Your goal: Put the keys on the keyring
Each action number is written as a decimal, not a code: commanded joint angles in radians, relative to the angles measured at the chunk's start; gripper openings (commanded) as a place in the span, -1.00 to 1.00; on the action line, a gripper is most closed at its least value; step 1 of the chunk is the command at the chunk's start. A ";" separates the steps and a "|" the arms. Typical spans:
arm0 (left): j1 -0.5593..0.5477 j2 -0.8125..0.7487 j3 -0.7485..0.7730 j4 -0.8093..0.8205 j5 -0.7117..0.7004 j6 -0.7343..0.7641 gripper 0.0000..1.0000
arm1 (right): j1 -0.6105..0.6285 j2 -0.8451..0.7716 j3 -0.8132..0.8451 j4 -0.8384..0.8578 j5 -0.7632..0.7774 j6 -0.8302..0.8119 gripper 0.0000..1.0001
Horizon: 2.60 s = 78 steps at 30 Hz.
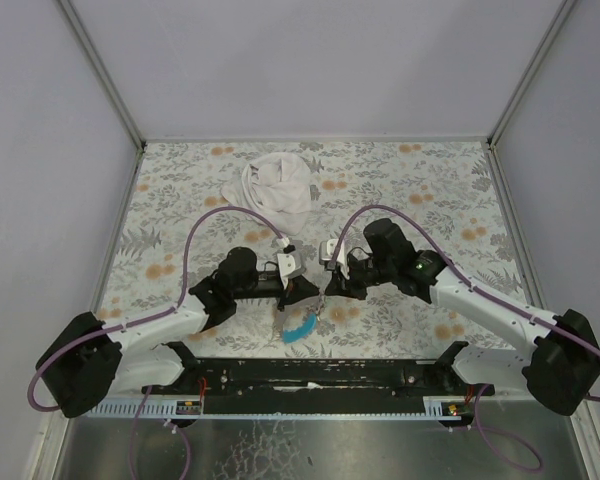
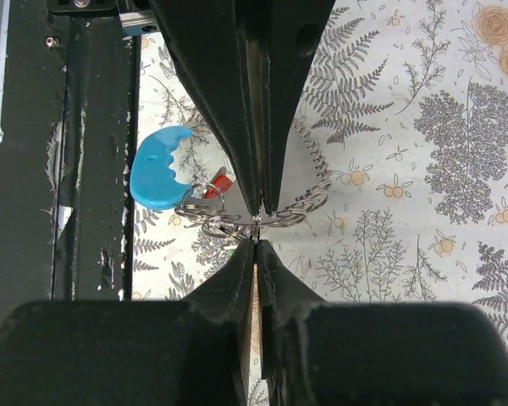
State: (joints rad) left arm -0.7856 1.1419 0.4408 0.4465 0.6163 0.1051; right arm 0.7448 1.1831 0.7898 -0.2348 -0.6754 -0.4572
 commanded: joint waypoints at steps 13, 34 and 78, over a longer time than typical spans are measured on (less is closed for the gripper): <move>-0.013 -0.055 -0.042 0.102 -0.072 -0.028 -1.00 | 0.019 -0.114 -0.008 0.046 0.042 -0.026 -0.27; -0.012 -0.078 -0.056 0.124 0.019 -0.012 -1.00 | 0.017 -0.066 -0.043 0.091 -0.005 -0.142 -0.40; -0.012 -0.034 0.003 0.079 -0.147 -0.140 -1.00 | 0.036 -0.011 0.058 -0.080 0.015 -0.163 -1.00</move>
State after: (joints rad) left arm -0.7979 1.1168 0.4267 0.4526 0.5697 0.0360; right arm 0.7593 1.1595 0.8021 -0.3058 -0.6727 -0.6094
